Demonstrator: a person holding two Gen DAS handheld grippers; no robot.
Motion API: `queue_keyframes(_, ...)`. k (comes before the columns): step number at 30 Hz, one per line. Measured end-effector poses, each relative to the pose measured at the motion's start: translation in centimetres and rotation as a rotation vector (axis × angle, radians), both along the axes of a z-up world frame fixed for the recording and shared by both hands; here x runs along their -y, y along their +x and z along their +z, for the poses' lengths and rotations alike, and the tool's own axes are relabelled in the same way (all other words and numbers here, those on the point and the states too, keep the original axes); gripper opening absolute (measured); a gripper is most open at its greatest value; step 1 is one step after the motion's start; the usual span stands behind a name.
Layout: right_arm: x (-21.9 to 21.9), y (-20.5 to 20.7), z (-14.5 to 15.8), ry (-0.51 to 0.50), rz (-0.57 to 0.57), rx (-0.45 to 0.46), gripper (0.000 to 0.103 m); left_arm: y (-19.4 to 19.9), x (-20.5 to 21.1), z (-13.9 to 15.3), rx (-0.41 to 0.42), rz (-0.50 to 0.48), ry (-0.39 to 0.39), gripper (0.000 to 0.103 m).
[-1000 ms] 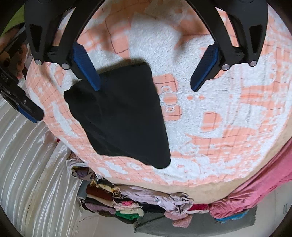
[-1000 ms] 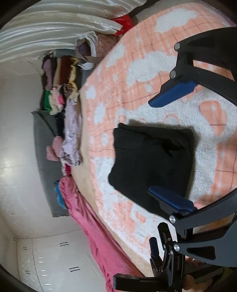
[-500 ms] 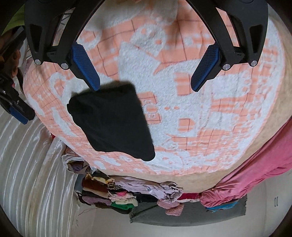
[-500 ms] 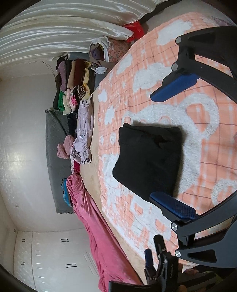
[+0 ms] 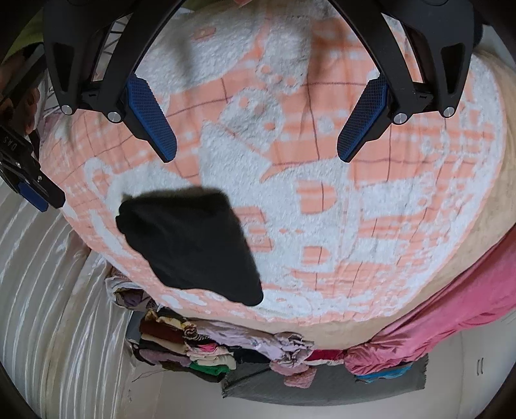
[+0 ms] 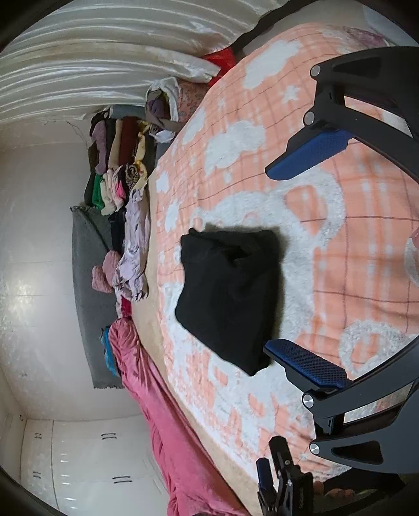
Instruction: Fold small clothes
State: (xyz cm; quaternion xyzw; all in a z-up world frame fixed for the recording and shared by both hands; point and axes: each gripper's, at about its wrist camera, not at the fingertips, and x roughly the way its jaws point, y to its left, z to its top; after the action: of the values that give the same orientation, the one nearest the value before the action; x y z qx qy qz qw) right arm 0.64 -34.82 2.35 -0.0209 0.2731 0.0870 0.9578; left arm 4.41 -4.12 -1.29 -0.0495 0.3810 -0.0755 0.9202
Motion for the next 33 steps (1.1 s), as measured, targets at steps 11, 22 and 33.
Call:
queue_keyframes(11, -0.6, -0.9, -2.9, 0.003, -0.008, -0.043, 0.098, -0.1, -0.3, -1.4, -0.023, 0.016, -0.005, 0.093)
queue_keyframes(22, -1.7, -0.3, -5.3, 0.016, 0.015, -0.112, 0.098, 0.1, 0.2, -2.4, -0.051, 0.013, 0.009, 0.093)
queue_keyframes(33, -1.7, -0.1, -5.2, 0.025, 0.012, -0.115, 0.098, 0.1, 0.0, -2.4, -0.048, 0.018, 0.017, 0.093)
